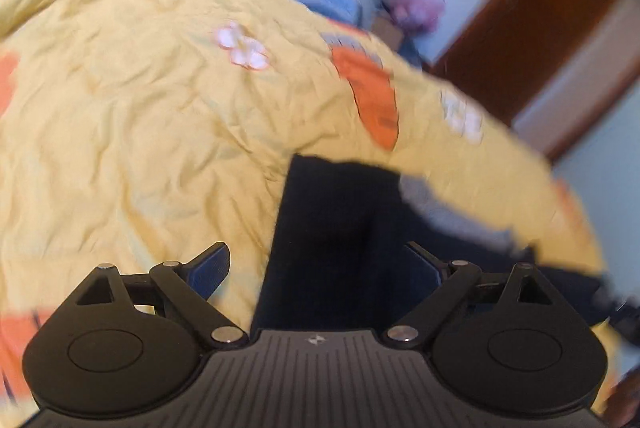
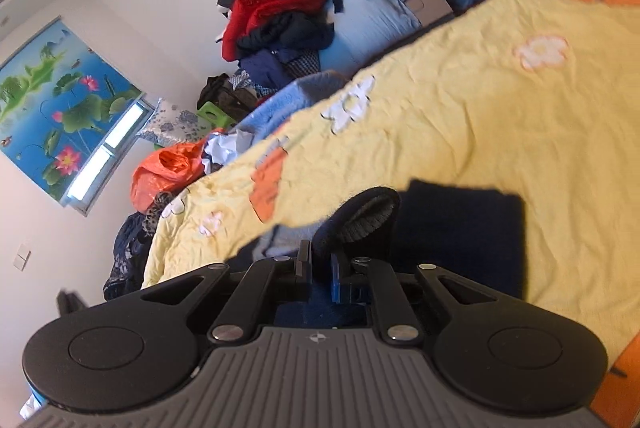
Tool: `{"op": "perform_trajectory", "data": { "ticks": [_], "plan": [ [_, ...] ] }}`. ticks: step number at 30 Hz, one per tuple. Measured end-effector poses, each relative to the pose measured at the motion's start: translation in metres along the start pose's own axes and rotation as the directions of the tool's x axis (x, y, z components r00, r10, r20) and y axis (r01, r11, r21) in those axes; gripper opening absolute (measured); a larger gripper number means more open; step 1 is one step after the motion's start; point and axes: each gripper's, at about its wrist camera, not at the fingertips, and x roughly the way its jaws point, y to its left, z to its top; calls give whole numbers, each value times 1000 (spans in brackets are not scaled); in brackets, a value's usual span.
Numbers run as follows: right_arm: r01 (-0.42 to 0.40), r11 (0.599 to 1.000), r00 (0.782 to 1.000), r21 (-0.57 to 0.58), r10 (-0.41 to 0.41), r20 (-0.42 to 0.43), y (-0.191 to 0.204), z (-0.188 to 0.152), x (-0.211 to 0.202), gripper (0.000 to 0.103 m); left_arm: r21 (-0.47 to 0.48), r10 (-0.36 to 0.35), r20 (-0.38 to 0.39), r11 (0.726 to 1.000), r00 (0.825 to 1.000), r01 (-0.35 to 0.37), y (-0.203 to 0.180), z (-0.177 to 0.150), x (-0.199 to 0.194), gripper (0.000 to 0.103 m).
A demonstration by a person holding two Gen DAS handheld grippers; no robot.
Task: Fold small clothes
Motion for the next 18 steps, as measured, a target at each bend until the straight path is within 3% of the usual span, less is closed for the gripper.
{"op": "perform_trajectory", "data": {
  "ticks": [1, 2, 3, 4, 7, 10, 15, 17, 18],
  "plan": [
    [4, 1000, 1000, 4, -4, 0, -3, -4, 1, 16, 6, 38, -6, 999, 999, -38, -1, 0, 7, 82],
    [-1, 1000, 1000, 15, 1, -5, -7, -7, 3, 16, 4, 52, -19, 999, 998, -52, 1, -3, 14, 50],
    [-7, 1000, 1000, 22, 8, -11, -10, -10, 5, 16, 23, 78, -6, 997, 997, -77, 1, -5, 17, 38],
    [-7, 1000, 1000, 25, 7, -12, -11, -12, 6, 16, 37, 98, -12, 994, 995, -98, 2, -3, 20, 13],
    [-6, 999, 1000, 51, 7, -21, -20, -16, 10, 16, -69, 7, -49, 998, 999, -11, 24, 4, 21, 8],
    [-19, 998, 1000, 61, 19, 4, -22, -14, 6, 16, -159, -105, -47, 983, 993, 97, 49, 11, 10, 5],
    [-28, 999, 999, 24, 28, 27, -12, -7, -4, 14, -166, -129, -28, 978, 991, 122, 63, 14, -2, 4],
    [-24, 1000, 1000, 12, 23, 21, -10, -5, -4, 13, -127, -170, -13, 978, 985, 167, 58, 17, -5, 4],
    [-20, 1000, 999, 15, 20, 25, -10, -5, -6, 13, -108, -158, -7, 982, 987, 156, 54, 18, -7, 3]
  ]
}}
